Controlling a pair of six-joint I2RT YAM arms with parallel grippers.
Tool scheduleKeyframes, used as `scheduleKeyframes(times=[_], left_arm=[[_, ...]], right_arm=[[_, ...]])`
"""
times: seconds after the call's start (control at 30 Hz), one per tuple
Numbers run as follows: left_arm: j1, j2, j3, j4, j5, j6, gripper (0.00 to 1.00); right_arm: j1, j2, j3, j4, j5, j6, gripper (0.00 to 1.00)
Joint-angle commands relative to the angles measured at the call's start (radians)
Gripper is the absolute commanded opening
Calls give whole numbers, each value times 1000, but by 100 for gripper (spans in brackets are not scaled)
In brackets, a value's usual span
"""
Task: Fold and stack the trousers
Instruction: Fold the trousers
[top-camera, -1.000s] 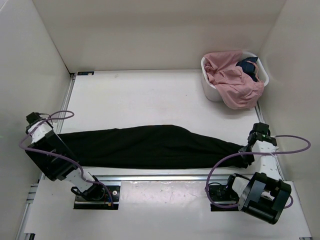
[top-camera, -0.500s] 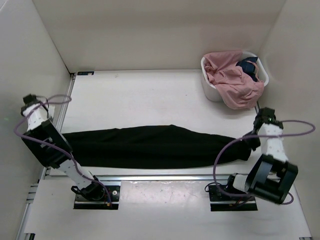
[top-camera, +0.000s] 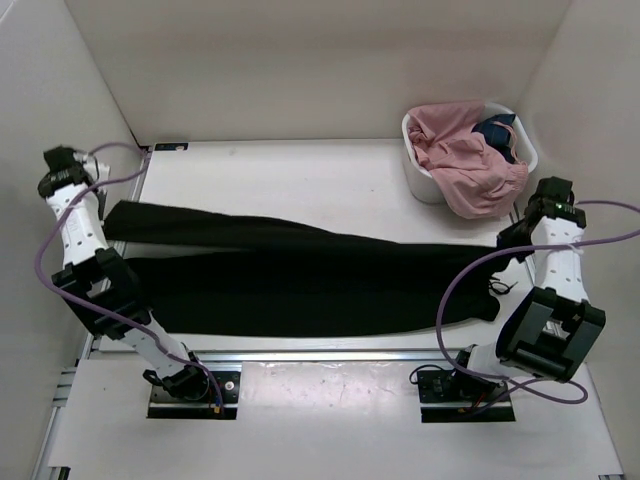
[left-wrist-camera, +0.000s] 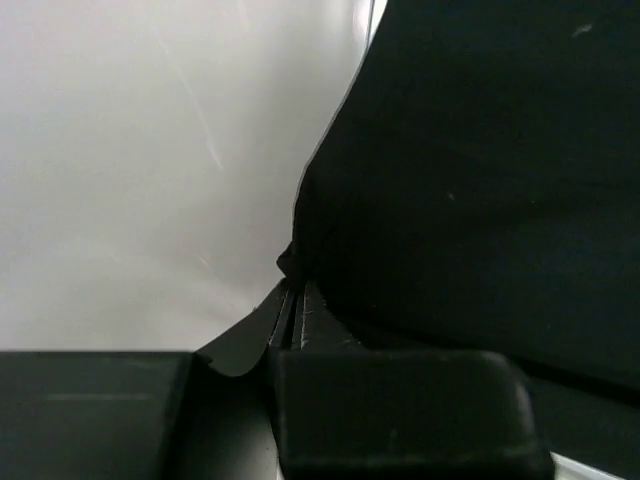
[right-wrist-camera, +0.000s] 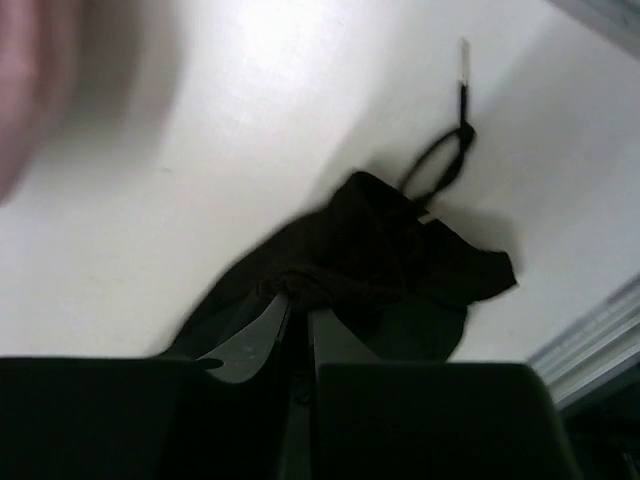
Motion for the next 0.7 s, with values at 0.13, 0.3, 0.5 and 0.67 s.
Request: scheduleKeyframes(times=[0.13,0.3,0.5,0.67], left_arm=[[174,-141,-305,25,-75,97,14],[197,-218,-542,94,-63,145,14],[222,-219,-746,193,-93,155,14],[271,-170,-755,216,-93,155,14]], right_arm=[[-55,-102,-151,18,67,-34,0],[-64,-126,-277,47,87,-43,0],[-127,-117,-378,69,99,-74,0],[-147,-108,-409,78,108,-83,0]])
